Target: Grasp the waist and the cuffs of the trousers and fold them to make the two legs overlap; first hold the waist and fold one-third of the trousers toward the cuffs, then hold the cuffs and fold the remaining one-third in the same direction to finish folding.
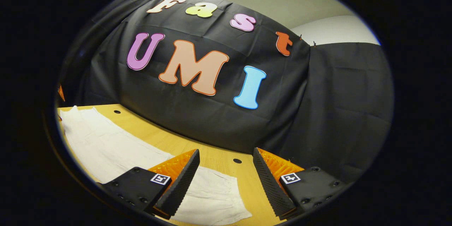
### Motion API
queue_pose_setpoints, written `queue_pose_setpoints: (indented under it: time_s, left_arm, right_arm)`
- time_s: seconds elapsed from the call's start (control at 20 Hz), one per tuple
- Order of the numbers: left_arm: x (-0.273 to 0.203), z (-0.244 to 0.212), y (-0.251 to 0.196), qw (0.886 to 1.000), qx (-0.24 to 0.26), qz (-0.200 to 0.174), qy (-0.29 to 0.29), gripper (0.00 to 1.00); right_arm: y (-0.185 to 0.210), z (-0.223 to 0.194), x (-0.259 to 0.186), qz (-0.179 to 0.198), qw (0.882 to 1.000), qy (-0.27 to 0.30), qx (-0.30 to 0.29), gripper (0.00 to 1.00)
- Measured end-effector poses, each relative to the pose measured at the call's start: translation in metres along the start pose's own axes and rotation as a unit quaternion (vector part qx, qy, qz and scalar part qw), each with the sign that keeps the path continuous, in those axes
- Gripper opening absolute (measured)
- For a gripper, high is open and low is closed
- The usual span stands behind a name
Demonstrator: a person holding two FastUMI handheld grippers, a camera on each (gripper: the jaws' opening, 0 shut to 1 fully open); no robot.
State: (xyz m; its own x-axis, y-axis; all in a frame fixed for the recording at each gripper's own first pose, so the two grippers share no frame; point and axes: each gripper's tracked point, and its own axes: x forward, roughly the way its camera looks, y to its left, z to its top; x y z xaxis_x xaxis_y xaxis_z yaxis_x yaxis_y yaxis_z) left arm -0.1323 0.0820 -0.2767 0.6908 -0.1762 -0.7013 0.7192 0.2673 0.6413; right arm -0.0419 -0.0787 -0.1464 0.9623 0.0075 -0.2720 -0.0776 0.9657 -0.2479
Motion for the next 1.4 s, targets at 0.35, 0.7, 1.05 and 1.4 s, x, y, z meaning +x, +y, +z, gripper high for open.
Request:
queue_pose_setpoints:
  time_s: [0.35,0.7,1.05,1.4]
  left_arm:
    - [0.019,-0.032,-0.044,0.994,0.059,-0.087,0.036,0.97]
    - [0.041,-0.035,-0.043,0.989,0.089,-0.111,0.04,0.9]
    - [0.06,-0.039,-0.042,0.989,0.096,-0.101,0.05,0.58]
    - [0.062,-0.043,-0.053,0.988,0.088,-0.106,0.07,0.02]
  right_arm:
    - [-0.004,-0.008,0.001,-0.003,1.0,0.012,-0.011,0.97]
    - [-0.015,-0.016,0.001,-0.009,0.999,0.027,-0.028,0.97]
    - [-0.022,-0.032,-0.002,-0.005,0.997,0.045,-0.06,0.97]
    - [-0.031,-0.066,-0.011,0.015,0.987,0.076,-0.144,0.97]
